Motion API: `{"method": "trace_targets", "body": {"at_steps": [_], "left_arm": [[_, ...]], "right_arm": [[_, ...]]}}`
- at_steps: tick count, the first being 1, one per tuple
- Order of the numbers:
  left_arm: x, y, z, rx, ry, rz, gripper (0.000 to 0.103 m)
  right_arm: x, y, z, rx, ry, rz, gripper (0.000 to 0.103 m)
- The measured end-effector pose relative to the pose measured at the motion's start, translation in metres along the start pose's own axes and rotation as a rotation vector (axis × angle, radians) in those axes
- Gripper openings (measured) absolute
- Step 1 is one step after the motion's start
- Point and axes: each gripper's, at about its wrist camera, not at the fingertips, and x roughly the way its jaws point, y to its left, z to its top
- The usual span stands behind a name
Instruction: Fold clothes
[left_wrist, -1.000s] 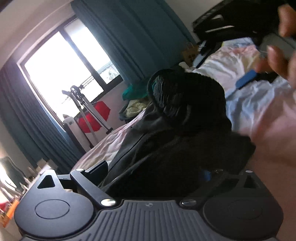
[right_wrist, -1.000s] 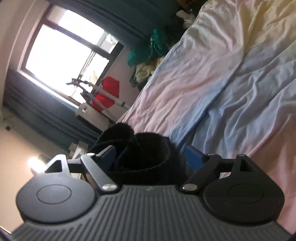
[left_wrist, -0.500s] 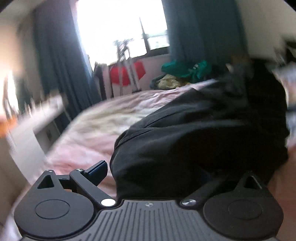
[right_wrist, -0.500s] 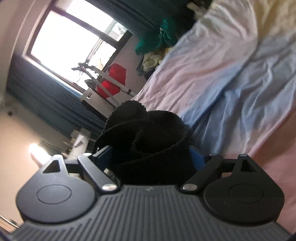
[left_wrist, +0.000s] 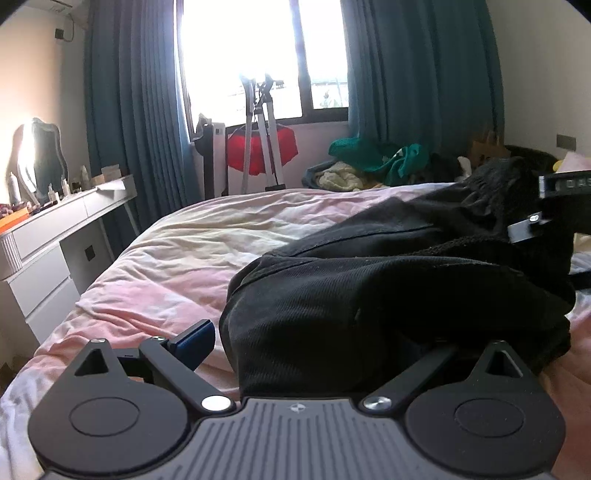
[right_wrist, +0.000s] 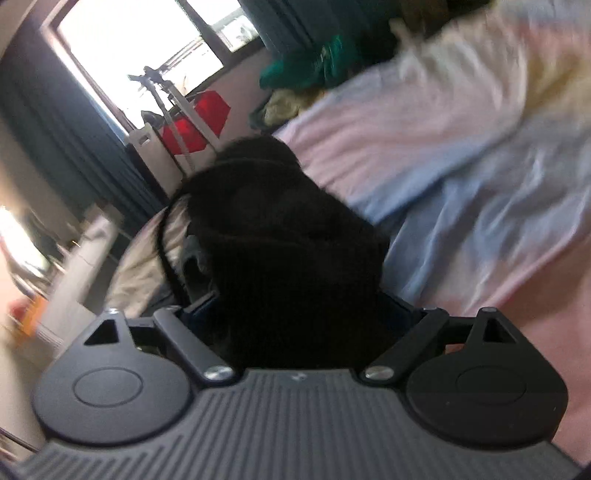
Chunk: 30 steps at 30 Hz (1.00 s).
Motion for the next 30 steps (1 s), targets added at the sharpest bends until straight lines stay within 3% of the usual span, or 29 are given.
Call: {"method": "trace_targets", "body": {"at_steps": [3,4,7,10,11,14,17,22,28,29,30], "left_arm": [[-0.002,0.007,-0.002,0.000,-0.015,-0.015,0.098],[-0.002,0.009,-0.002,-0.007,-0.014,-0.020,0.097],[-0.004,0.015,-0.002,-0.024,-0.025,-0.027,0.096],[-0.012,0.020,-0.003,-0.057,-0.055,-0.045,0.093],[-0.017,0.024,-0.005,-0.090,-0.065,-0.067,0.091],[-0.030,0.032,-0.012,-0.146,-0.112,-0.092,0.091],[-0.028,0.037,-0.015,-0.196,-0.077,-0.102,0.092],[-0.010,0.040,-0.024,-0.269,0.078,-0.176,0.092],[-0.012,0.046,-0.026,-0.315,0.090,-0.177,0.092],[-0.012,0.045,-0.026,-0.314,0.091,-0.172,0.092],[-0.013,0.045,-0.025,-0.313,0.092,-0.169,0.092]], "right_arm": [[0.015,-0.019,0.007,0.151,0.026,0.067,0.093],[0.016,-0.017,0.008,0.135,0.019,0.070,0.093],[0.012,-0.007,0.012,0.060,-0.014,0.068,0.075],[-0.010,0.006,0.012,-0.030,-0.116,0.080,0.043],[-0.019,0.010,0.012,-0.059,-0.158,0.100,0.038],[-0.038,0.016,0.013,-0.112,-0.245,0.141,0.037],[-0.031,-0.002,0.013,-0.061,-0.205,0.107,0.036],[0.002,-0.035,0.006,0.020,-0.091,-0.061,0.039],[-0.001,-0.032,0.000,0.013,-0.053,-0.051,0.050],[-0.002,-0.034,-0.001,0.018,-0.041,-0.069,0.063],[-0.002,-0.037,-0.001,0.024,-0.027,-0.090,0.084]]}}
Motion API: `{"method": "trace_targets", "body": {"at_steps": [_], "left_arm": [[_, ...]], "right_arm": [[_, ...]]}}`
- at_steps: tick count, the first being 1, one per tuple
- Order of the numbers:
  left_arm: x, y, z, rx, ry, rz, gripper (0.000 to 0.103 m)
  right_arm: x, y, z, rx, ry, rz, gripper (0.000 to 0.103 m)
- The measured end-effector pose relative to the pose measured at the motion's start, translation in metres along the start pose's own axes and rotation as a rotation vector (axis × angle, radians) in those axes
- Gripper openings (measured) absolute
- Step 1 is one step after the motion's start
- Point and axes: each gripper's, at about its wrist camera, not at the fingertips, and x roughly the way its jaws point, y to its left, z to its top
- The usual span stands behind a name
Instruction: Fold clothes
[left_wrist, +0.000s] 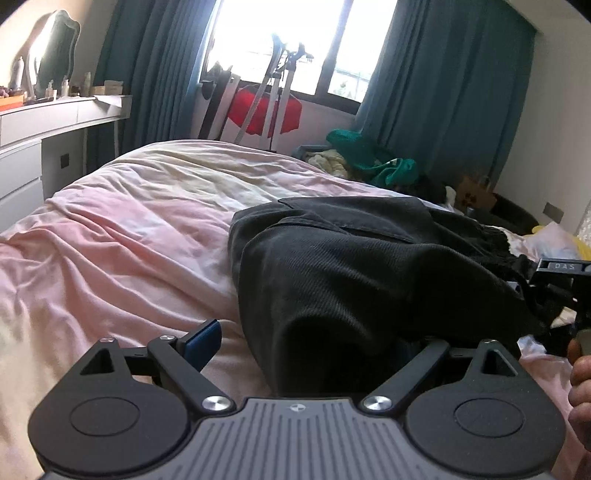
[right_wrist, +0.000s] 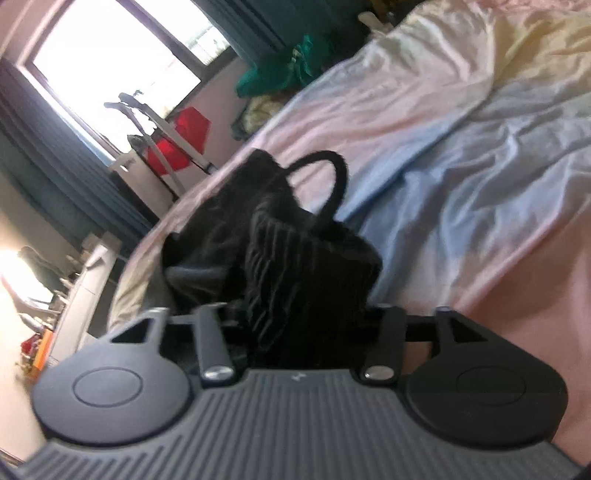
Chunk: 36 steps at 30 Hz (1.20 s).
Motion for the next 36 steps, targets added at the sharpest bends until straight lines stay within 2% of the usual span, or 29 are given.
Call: {"method": "trace_targets", "body": {"at_steps": [2,4,9,16,19,24,25,28,30,31,33,36], "left_arm": [[-0.001,0.000,0.001,0.001,0.001,0.003,0.092],[-0.001,0.000,0.002,-0.007,0.004,0.002,0.093],[0.001,0.001,0.004,-0.027,0.012,-0.001,0.093],[0.002,0.002,0.007,-0.049,0.021,-0.004,0.093],[0.003,0.003,0.007,-0.054,0.029,-0.010,0.093],[0.005,0.001,0.010,-0.056,0.042,-0.015,0.094],[0.004,0.000,0.012,-0.058,0.049,-0.016,0.093],[-0.009,0.006,0.023,-0.087,0.049,-0.105,0.093],[-0.027,0.019,0.035,-0.140,0.014,-0.196,0.095],[-0.037,0.027,0.040,-0.182,-0.019,-0.225,0.101],[-0.049,0.047,0.047,-0.277,-0.076,-0.261,0.103],[-0.031,0.076,0.048,-0.448,-0.042,-0.275,0.103]], "right_arm": [[0.009,-0.004,0.003,0.027,0.047,-0.042,0.100],[0.022,-0.012,0.006,0.074,0.095,-0.006,0.102],[0.057,-0.007,-0.008,0.103,0.214,0.163,0.103],[0.047,0.000,-0.010,0.110,0.176,0.235,0.103],[0.047,0.008,-0.016,0.040,0.181,0.169,0.092],[0.040,0.018,-0.020,0.020,0.161,0.123,0.073],[0.037,0.020,-0.020,0.013,0.153,0.115,0.072],[0.031,0.026,-0.022,0.006,0.136,0.101,0.066],[0.028,0.028,-0.023,0.008,0.131,0.096,0.065],[0.024,0.029,-0.024,0.001,0.127,0.090,0.065],[0.020,0.036,-0.029,-0.029,0.106,0.074,0.064],[0.021,0.042,-0.027,-0.052,0.076,0.060,0.063]]}}
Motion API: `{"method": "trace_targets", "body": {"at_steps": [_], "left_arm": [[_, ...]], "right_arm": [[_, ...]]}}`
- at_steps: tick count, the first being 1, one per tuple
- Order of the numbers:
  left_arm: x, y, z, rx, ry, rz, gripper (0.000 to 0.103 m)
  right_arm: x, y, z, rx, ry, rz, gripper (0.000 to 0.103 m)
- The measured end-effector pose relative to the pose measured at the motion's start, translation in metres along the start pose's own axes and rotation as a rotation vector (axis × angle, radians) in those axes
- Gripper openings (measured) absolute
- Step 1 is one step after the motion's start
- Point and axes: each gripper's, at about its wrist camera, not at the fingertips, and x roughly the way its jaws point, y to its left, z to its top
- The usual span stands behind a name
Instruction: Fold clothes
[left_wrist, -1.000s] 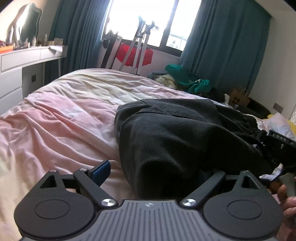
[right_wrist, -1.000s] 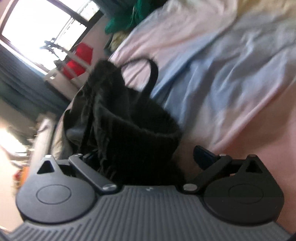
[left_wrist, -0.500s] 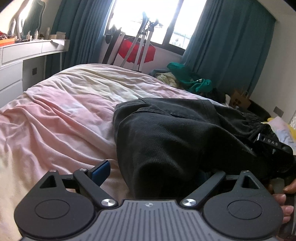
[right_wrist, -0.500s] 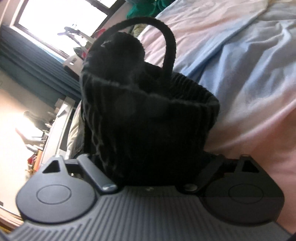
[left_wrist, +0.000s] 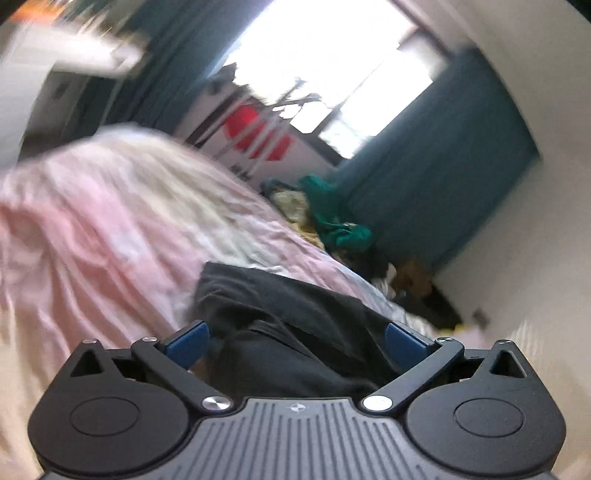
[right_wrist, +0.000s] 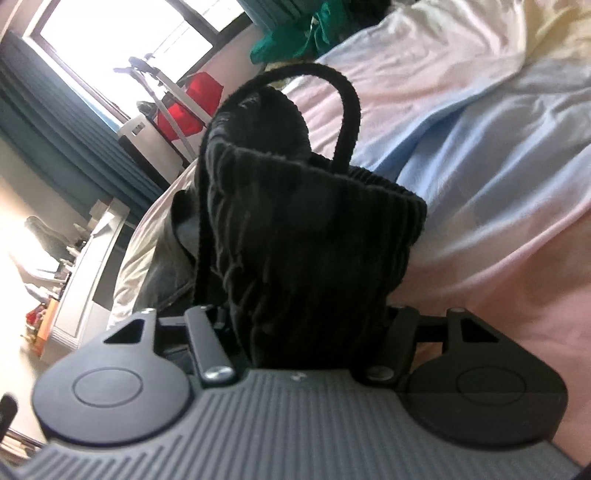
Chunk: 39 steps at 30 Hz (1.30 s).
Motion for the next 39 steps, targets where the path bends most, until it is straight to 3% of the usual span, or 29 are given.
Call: {"method": "trace_targets", "body": {"at_steps": [5,10,14,20,23,25,28,31,34,36,39], "left_arm": [[0.057,0.046,-0.001,-0.243,0.172,0.027,0.103],[0.084,0.048,-0.012,-0.251,0.284,-0.051,0.103],[0.085,0.041,-0.017,-0.206,0.275,-0.033,0.100],[0.081,0.049,-0.015,-0.209,0.277,-0.027,0.095],[0.077,0.047,-0.016,-0.201,0.265,-0.016,0.094],[0.077,0.048,-0.015,-0.218,0.252,-0.010,0.093],[0.071,0.056,-0.012,-0.273,0.234,-0.011,0.092],[0.069,0.065,-0.010,-0.318,0.225,-0.013,0.092],[0.071,0.067,-0.011,-0.320,0.234,-0.016,0.092],[0.074,0.065,-0.011,-0.297,0.245,-0.016,0.092],[0.077,0.057,-0.013,-0.241,0.252,-0.009,0.092]], "right_arm": [[-0.021,0.014,0.004,-0.094,-0.060,0.003,0.058],[-0.040,0.035,0.003,-0.206,-0.100,0.002,0.058],[-0.042,0.037,0.005,-0.190,-0.066,-0.039,0.060],[-0.033,-0.001,0.009,0.051,0.064,-0.112,0.070],[-0.045,-0.015,0.018,0.138,0.113,-0.036,0.070],[-0.058,-0.016,0.028,0.159,0.114,0.060,0.071],[-0.071,-0.008,0.039,0.122,0.093,0.212,0.071],[-0.070,-0.004,0.041,0.091,0.096,0.278,0.071],[-0.060,-0.007,0.042,0.087,0.115,0.233,0.071],[-0.050,-0.012,0.042,0.089,0.132,0.181,0.083],[-0.029,-0.019,0.037,0.105,0.163,0.082,0.092]]}}
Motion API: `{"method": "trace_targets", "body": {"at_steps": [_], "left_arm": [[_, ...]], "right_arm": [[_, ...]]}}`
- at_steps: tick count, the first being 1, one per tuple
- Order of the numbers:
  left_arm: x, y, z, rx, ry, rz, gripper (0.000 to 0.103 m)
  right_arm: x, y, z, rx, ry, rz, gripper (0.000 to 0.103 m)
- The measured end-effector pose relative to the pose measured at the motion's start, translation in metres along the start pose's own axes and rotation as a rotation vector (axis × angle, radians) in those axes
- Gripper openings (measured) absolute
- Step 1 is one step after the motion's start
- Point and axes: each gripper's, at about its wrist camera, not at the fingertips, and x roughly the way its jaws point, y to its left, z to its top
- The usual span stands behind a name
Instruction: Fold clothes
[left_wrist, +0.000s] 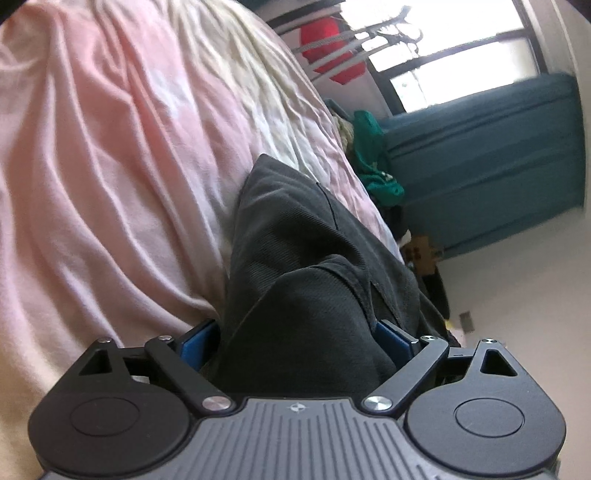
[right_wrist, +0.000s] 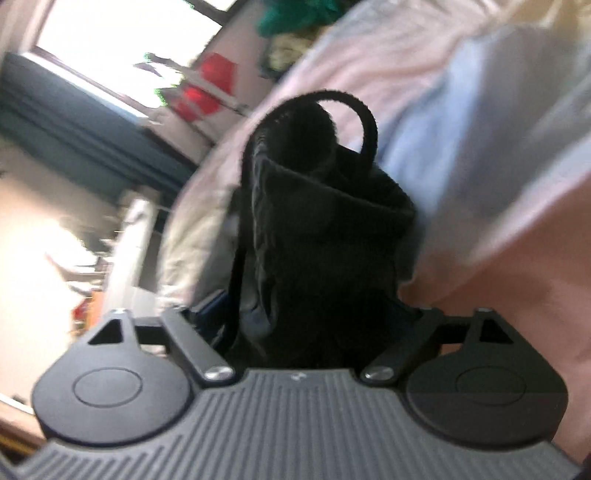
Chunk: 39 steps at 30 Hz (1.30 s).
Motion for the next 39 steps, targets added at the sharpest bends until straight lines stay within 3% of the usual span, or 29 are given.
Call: {"method": "trace_targets", "body": {"at_steps": [5,7,9,11,15,18,30,35,39], "left_arm": [[0.002,0.000,-0.002,-0.002,0.002,0.000,0.091],[0.003,-0.002,-0.002,0.008,0.000,-0.003,0.085],[0.003,-0.008,-0.002,0.045,-0.002,0.007,0.078],[0.003,-0.018,-0.005,0.107,-0.013,0.030,0.069],[-0.017,-0.034,-0.014,0.178,-0.060,0.053,0.057],[-0.038,-0.039,-0.019,0.185,-0.097,0.050,0.052],[-0.121,-0.087,-0.057,0.290,-0.200,0.027,0.049],[-0.123,-0.140,-0.067,0.380,-0.192,0.031,0.047],[-0.096,-0.204,-0.077,0.447,-0.203,0.022,0.047]], "right_arm": [[0.029,0.005,-0.006,-0.054,0.004,-0.019,0.095],[0.032,0.012,-0.011,-0.103,-0.015,-0.065,0.080],[0.024,0.021,-0.017,-0.149,-0.054,-0.111,0.058],[0.006,0.035,-0.028,-0.220,-0.127,-0.138,0.047],[-0.015,0.072,-0.057,-0.437,-0.283,-0.207,0.038],[-0.025,0.085,-0.067,-0.505,-0.333,-0.189,0.036],[-0.077,0.062,-0.081,-0.332,-0.288,-0.062,0.033],[-0.105,0.050,-0.054,-0.233,-0.269,-0.052,0.031],[-0.133,0.034,-0.012,-0.188,-0.314,-0.058,0.031]]}}
